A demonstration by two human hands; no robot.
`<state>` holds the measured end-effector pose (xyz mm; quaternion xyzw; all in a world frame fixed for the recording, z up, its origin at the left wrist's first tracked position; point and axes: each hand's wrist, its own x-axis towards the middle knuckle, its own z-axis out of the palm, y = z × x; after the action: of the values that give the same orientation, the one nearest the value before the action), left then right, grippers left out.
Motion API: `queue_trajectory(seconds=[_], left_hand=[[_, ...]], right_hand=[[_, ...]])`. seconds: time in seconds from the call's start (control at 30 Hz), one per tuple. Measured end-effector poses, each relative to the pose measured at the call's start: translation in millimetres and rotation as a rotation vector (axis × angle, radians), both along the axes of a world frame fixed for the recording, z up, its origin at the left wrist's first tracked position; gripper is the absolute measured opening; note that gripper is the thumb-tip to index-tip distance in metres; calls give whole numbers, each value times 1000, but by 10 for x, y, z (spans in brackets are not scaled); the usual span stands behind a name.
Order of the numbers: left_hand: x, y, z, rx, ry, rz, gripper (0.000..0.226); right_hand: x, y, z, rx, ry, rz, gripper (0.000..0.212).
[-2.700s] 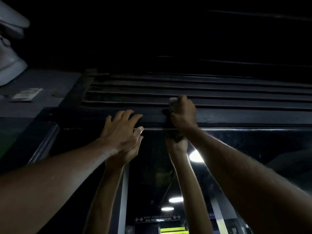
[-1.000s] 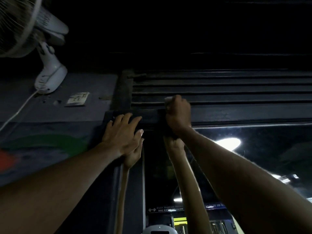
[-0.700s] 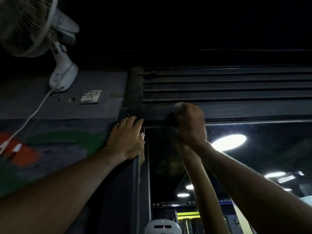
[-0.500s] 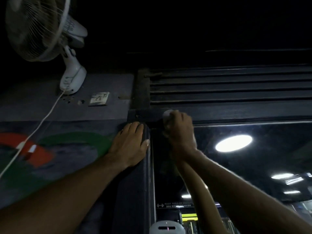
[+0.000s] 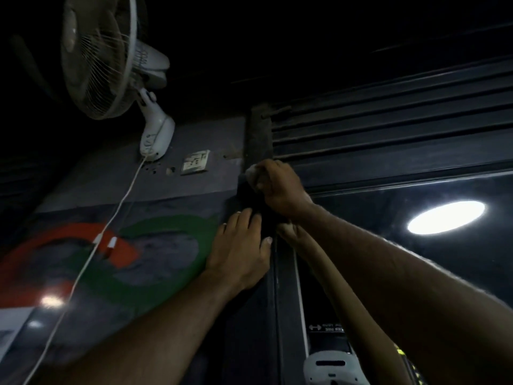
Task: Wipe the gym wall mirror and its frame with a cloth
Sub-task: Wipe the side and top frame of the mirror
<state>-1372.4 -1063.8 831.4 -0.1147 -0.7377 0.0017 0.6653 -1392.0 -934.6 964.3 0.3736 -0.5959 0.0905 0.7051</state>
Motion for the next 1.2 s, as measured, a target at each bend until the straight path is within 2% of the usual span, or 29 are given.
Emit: queue_trajectory(seconds=[0.07, 0.13, 0.17, 0.2, 0.23, 0.37, 0.43, 0.5, 0.57, 0.63, 0.67, 0.8, 0.9, 1.0, 1.1, 1.2], left_hand=[[25, -12, -81, -4, -16, 17, 63], [35, -49, -159, -13, -37, 42, 64], [47, -68, -179, -21, -48, 63, 65], [49, -79, -185, -28, -61, 75, 65], [65, -87, -184, -33, -74, 88, 66], [126, -96, -199, -39, -118, 117, 67], [147, -102, -251, -36, -132, 142, 67], [144, -116, -306, -40, -154, 175, 68], [156, -121, -352, -41, -168, 196, 70], [166, -137, -393, -31, -186, 193, 72], [178, -122, -421, -19, -198, 184, 74], [258, -125, -532, 18, -221, 184, 82], [383, -157, -692, 74, -256, 174, 81], [556, -228, -1111, 131, -315, 218, 85], [778, -327, -1532, 201, -406, 296, 67], [1032, -423, -2052, 272, -447, 297, 55]], right_hand=[[9, 67, 37, -121, 46, 15, 34], [44, 62, 83, -407, 75, -1, 39], [89, 25, 103, -510, 50, -13, 41], [116, -45, 126, -532, 11, -26, 41], [129, -134, 149, -475, -22, -27, 38], [91, -386, 27, 88, -54, -99, 28], [101, -266, -38, 192, -41, -151, 32], [119, -62, -45, 188, 0, -170, 31], [119, 168, -42, 32, 49, -138, 29], [123, 284, -119, -145, 80, -117, 36], [140, 290, -211, -153, 85, -125, 38], [112, 181, -531, 60, -24, -77, 38], [193, 234, -846, -62, -165, 148, 41], [294, 307, -1481, -13, -254, 224, 44], [372, 360, -2137, 16, -331, 257, 46], [399, 281, -2882, -28, -437, 470, 45]])
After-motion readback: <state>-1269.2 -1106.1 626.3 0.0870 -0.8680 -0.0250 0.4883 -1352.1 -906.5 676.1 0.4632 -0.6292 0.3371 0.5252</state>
